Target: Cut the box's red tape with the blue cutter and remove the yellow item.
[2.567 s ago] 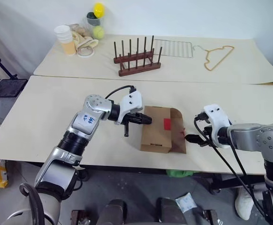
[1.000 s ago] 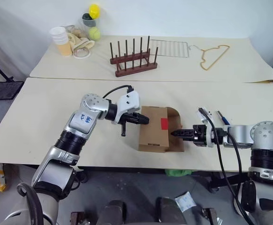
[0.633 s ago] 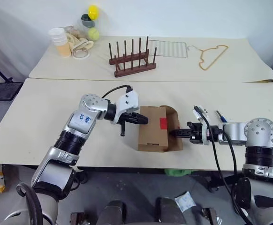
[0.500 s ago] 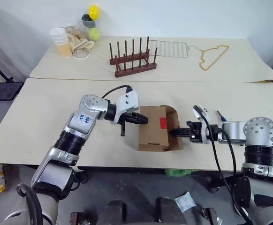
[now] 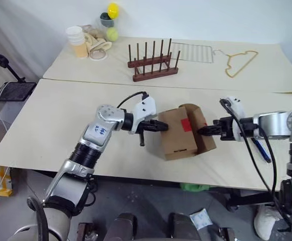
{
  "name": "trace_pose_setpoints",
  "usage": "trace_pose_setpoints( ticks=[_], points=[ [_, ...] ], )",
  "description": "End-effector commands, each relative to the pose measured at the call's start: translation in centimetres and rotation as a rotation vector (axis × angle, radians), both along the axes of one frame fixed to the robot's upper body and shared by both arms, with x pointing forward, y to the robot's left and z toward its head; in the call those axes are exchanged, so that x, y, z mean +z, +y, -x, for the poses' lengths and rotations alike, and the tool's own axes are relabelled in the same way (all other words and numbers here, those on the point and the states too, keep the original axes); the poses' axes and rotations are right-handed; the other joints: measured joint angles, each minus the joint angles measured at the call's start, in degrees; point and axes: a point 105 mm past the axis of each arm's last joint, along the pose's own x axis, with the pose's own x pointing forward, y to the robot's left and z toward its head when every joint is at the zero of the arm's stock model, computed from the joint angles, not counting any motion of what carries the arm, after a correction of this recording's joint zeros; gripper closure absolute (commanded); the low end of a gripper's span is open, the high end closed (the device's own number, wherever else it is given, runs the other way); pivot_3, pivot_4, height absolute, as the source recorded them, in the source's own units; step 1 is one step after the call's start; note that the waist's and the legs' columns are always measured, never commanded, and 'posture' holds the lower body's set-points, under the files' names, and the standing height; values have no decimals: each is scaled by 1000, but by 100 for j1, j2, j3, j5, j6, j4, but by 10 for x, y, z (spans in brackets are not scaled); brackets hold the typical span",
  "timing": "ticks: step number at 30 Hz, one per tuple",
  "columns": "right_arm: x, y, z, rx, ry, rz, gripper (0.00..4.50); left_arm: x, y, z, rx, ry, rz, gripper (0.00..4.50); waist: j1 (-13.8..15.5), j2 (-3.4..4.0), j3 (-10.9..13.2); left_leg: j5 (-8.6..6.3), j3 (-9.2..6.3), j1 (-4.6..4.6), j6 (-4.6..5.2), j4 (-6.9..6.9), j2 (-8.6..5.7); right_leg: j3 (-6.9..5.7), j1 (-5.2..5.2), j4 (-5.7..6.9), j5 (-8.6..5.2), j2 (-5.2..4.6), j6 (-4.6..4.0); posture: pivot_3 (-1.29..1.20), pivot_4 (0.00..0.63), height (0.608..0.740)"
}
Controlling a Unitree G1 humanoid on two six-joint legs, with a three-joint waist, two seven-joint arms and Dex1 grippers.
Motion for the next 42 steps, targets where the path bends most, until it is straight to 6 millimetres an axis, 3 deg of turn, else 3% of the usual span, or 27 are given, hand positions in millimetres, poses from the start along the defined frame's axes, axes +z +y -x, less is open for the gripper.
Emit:
trace_pose_setpoints(
  ticks=[1,4,11,13,19,32,37,42],
  points=[
    [21,-16,0,-46,-66,111,4473,-19,1,-12,94,36,-14,4500,5,-1,0,2,1,-1,4,0,-6,-4,0,-3,1,-7,3,0,150,740],
    [37,-24,5,-48,-114,228,4473,-17,-17,-12,100,39,61,4500,34,-1,1,7,1,-6,15,-2,-24,-7,0,-7,5,-24,9,0,150,740],
    [56,-30,13,-33,-152,349,4473,-18,-27,-7,86,58,97,4500,26,-9,6,8,1,-53,21,-2,-45,-11,-39,-22,10,-27,20,0,150,740],
    [57,-30,13,-28,-156,372,4473,-19,-28,-7,88,60,103,4500,12,-12,8,10,8,-91,20,5,-45,-10,-87,-4,11,-29,21,0,150,740],
    [48,-24,8,-26,-153,411,4473,-14,-36,-10,99,48,137,4500,7,-13,8,11,15,-92,19,4,-48,-15,-94,0,11,-30,21,0,150,740],
    [56,-3,19,75,-279,536,4473,-27,-25,-4,112,96,130,4500,-51,-12,8,13,16,-91,21,5,-48,-15,-95,6,12,-31,23,0,150,740],
    [48,3,24,107,-290,570,4473,-28,-24,-3,122,104,132,4500,-46,-12,8,13,14,-91,21,6,-47,-14,-93,5,12,-34,23,0,150,740],
    [46,9,24,90,-330,553,4473,-31,-5,-3,163,97,101,4500,-65,-12,8,13,15,-90,21,5,-47,-14,-94,10,12,-33,23,0,150,740]
  ],
)
